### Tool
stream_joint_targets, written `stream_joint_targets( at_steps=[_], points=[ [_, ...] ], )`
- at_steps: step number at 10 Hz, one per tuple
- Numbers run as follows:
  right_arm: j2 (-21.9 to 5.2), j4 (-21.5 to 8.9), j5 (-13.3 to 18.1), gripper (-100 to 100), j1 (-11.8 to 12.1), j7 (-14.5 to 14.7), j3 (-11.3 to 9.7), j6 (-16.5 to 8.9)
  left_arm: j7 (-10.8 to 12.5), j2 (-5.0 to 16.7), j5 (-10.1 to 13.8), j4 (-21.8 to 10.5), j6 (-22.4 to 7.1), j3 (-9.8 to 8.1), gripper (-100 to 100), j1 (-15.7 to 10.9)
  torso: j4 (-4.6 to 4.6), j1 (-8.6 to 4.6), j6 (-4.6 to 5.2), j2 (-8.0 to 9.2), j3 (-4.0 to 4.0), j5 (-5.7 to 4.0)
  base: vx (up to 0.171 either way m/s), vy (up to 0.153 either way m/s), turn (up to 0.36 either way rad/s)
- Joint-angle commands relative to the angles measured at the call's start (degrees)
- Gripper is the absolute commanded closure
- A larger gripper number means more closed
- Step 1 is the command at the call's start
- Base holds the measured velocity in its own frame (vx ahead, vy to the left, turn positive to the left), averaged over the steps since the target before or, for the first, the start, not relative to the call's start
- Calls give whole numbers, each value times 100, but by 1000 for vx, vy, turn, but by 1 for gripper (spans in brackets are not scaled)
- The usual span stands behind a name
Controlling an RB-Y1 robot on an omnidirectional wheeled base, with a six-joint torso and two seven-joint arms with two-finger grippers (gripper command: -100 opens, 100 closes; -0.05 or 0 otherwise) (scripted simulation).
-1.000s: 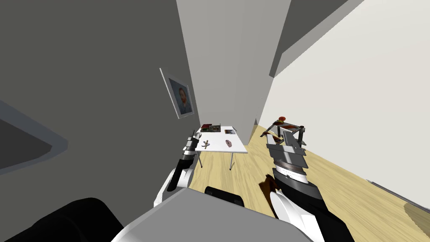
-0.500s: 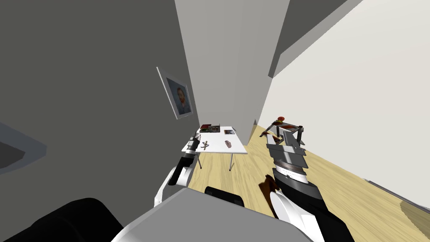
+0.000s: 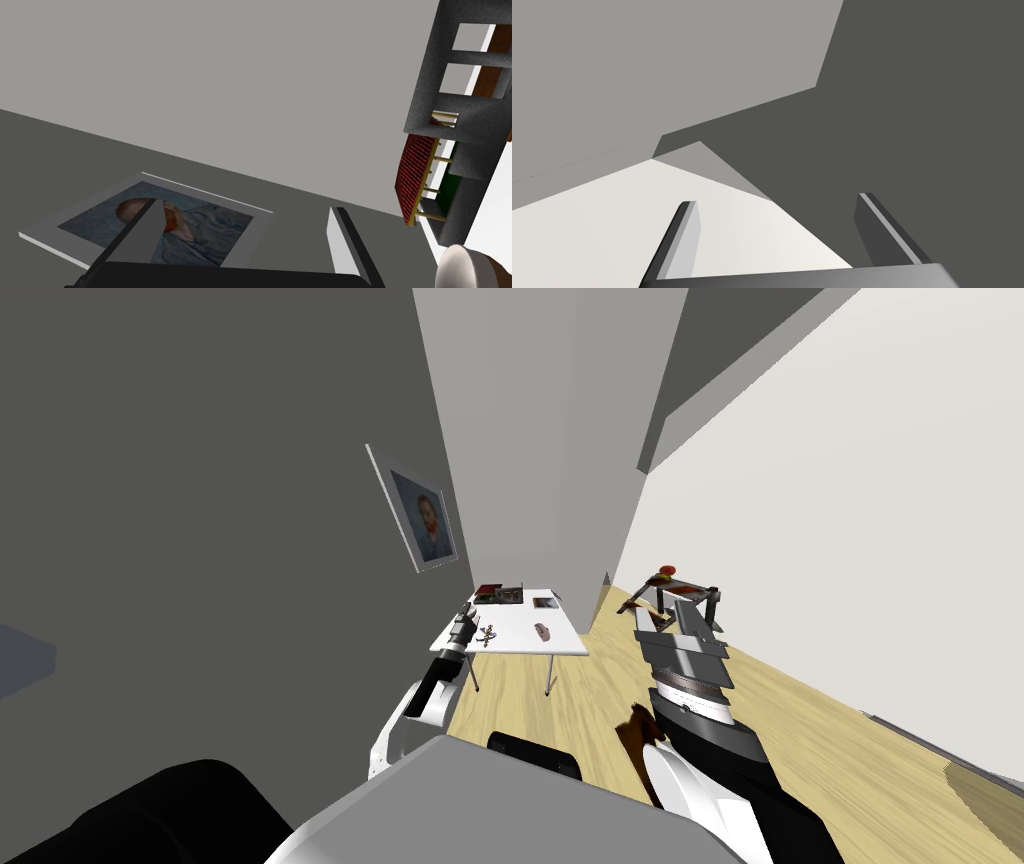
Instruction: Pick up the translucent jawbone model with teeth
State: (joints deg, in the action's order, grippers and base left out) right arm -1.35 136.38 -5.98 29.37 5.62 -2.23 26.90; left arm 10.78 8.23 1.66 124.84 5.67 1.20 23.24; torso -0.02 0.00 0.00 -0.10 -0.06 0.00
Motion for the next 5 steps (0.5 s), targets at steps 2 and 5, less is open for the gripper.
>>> stream_joint_targets(
  at_steps=[2,5],
  points=[
    [0,0,0,0,0,0,0,0,100,142,151,-96,-397,-33,-100,-52,-1,0,0,-4,-3,0,36,-6,-24],
    [0,0,0,0,0,0,0,0,224,323,356,-240,-882,-72,-100,-165,0,-1,-1,0,0,0,26,-6,-18]
  ],
)
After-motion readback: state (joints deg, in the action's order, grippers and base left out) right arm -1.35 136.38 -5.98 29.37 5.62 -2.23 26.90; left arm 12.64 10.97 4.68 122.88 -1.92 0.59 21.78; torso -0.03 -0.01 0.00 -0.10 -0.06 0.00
